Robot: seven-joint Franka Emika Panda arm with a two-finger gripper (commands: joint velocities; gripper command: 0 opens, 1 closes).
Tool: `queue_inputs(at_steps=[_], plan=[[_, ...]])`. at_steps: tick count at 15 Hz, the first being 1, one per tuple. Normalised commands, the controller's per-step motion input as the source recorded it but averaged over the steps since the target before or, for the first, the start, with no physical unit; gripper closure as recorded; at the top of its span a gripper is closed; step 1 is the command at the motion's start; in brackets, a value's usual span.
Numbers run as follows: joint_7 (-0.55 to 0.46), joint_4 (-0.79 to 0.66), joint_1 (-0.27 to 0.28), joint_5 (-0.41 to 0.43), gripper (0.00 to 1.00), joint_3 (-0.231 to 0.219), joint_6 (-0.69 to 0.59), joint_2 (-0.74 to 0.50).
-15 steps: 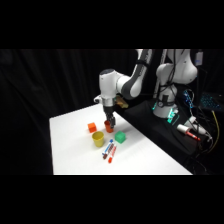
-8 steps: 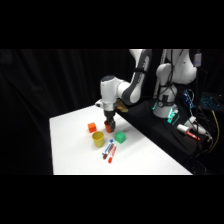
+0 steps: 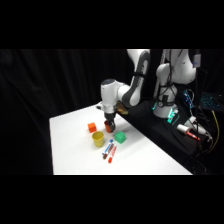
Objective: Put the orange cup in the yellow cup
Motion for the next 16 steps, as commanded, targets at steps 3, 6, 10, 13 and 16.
queue_inputs(at_steps=[3,6,10,13,16], plan=[[0.06,0.05,0.073,0.002,0.86,-0.068,0.09,0.0],[0.07,0.04,0.09,-0.034,0.99,-0.087,0.07,-0.01],[0.12,0.04,0.139,-0.126,0.96,-0.129,-0.09,-0.11],[0.19,0.06,0.19,-0.243,0.96,-0.169,-0.28,-0.24],[0.16,0.12,0.15,-0.246,0.96,-0.085,-0.44,-0.27]])
